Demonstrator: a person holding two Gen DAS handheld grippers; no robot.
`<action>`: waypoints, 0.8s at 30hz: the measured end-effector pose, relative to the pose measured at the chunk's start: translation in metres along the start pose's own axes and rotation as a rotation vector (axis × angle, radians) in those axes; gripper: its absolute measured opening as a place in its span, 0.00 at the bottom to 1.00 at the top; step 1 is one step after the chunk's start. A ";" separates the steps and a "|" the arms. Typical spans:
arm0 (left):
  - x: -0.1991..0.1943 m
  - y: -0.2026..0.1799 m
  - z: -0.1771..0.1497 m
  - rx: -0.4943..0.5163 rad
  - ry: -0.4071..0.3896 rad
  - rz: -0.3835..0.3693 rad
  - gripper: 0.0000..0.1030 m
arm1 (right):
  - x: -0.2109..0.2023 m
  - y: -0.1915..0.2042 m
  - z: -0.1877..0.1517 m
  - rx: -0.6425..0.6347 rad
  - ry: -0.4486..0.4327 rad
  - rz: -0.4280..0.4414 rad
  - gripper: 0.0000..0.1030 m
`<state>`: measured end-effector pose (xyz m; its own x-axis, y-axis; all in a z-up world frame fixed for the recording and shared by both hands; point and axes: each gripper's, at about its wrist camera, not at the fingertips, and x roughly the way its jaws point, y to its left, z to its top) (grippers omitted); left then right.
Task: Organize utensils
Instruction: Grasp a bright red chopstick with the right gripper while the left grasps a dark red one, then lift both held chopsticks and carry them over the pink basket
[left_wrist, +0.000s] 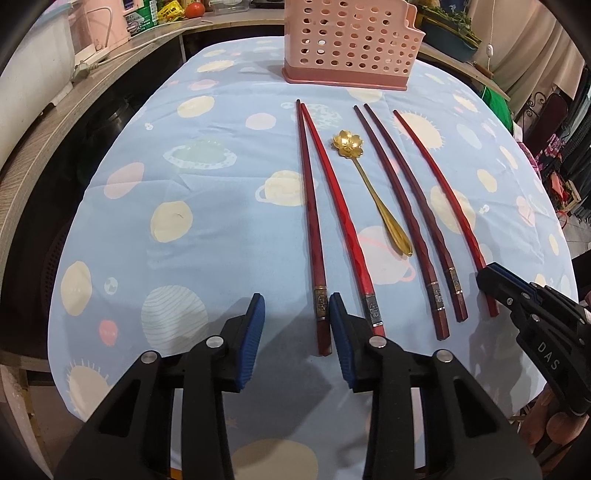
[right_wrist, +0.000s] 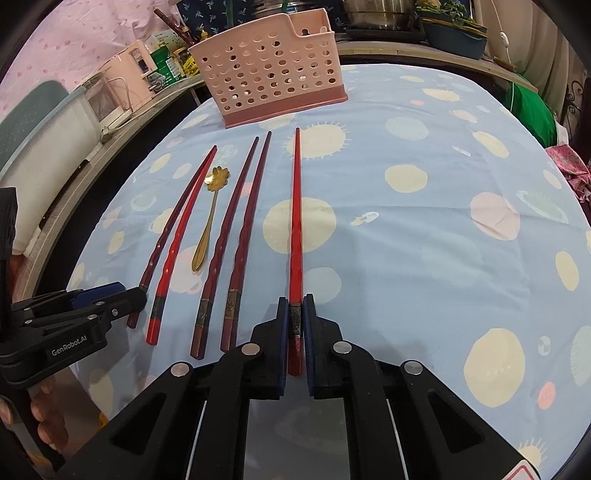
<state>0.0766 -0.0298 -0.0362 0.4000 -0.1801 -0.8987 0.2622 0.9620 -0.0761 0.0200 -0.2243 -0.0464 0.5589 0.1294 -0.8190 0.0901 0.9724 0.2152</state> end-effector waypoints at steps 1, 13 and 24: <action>0.000 -0.001 0.000 0.004 -0.001 -0.001 0.28 | 0.000 0.000 0.000 0.000 -0.001 -0.002 0.07; -0.001 -0.001 -0.002 -0.005 0.014 -0.054 0.07 | -0.002 0.001 -0.003 0.004 0.011 -0.014 0.07; -0.006 0.006 0.002 -0.034 0.021 -0.071 0.07 | -0.010 -0.003 0.001 0.025 0.004 -0.013 0.07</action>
<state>0.0776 -0.0229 -0.0308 0.3628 -0.2436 -0.8995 0.2591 0.9535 -0.1537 0.0154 -0.2285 -0.0379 0.5542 0.1180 -0.8240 0.1177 0.9688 0.2179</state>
